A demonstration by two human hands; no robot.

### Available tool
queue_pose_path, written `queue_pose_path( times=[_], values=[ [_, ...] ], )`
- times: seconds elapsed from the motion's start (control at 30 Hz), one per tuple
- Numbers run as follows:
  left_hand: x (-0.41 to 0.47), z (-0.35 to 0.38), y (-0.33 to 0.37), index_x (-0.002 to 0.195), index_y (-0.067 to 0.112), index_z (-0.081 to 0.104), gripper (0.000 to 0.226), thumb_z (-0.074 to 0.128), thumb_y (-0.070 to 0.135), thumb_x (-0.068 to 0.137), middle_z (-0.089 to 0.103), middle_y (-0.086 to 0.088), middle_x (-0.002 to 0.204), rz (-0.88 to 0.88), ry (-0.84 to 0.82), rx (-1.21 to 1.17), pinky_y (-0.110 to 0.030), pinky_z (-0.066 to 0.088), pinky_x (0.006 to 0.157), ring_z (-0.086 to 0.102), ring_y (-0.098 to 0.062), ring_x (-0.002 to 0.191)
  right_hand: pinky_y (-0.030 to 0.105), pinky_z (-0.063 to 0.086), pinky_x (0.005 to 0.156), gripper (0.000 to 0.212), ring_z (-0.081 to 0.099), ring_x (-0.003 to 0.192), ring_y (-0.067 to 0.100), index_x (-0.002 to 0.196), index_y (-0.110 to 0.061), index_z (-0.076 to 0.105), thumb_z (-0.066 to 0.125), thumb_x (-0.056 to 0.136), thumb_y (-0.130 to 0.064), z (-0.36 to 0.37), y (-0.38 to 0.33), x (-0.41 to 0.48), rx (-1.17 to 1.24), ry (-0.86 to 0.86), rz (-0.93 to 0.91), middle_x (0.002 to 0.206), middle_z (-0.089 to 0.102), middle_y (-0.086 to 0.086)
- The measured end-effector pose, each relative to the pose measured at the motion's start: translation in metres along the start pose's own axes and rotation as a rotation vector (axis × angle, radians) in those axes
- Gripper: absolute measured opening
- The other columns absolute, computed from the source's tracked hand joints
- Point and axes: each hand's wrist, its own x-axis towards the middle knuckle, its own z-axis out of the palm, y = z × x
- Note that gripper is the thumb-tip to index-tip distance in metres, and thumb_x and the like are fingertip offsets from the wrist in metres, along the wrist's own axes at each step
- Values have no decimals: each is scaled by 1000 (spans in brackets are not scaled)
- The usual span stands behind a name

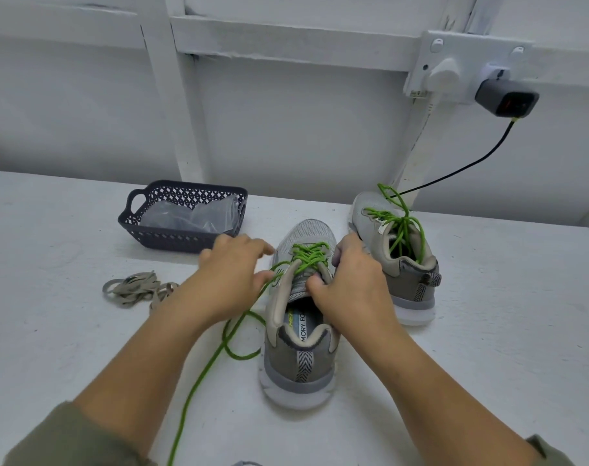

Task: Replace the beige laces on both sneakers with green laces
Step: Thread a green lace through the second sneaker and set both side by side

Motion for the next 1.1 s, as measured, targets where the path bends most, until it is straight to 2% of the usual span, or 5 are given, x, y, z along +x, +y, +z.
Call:
queue_pose_path(
  times=[0.33,0.57,0.7,0.9,1.1],
  values=[
    [10,-41,-16,68,25,70,31,49,36,88,56,9,71,16,-90,-1396,-36,30,78,51,-9,74,32,38,62,22,50,74,16,86,-25,42,63,79,-29,-6,2,6,52,-149,-61,85,51,-4],
    [-1,-55,22,88,35,77,25,56,38,75,71,13,86,75,-159,-1294,-45,14,113,51,-11,117,13,35,82,44,40,105,-1,124,-35,53,61,82,-27,-21,-15,7,305,-360,-220,106,38,-7],
    [7,-53,33,103,27,70,31,57,33,76,70,24,103,111,-181,-1291,-14,28,85,49,24,103,24,42,84,44,47,102,7,120,-35,57,59,79,-52,-5,-22,6,357,-239,-170,101,43,-8],
    [17,-50,37,99,23,71,17,59,21,88,70,24,94,128,-82,-1263,3,37,67,53,25,95,25,40,63,20,52,70,9,73,-25,63,54,92,-26,-3,-27,12,450,122,-66,73,53,-7],
    [51,-22,4,76,19,68,15,65,28,88,63,3,85,-435,185,-1228,-42,40,97,55,-17,82,35,44,64,41,52,55,15,59,-13,44,38,100,-11,-24,-26,12,1128,-58,81,52,47,-4]
  ],
)
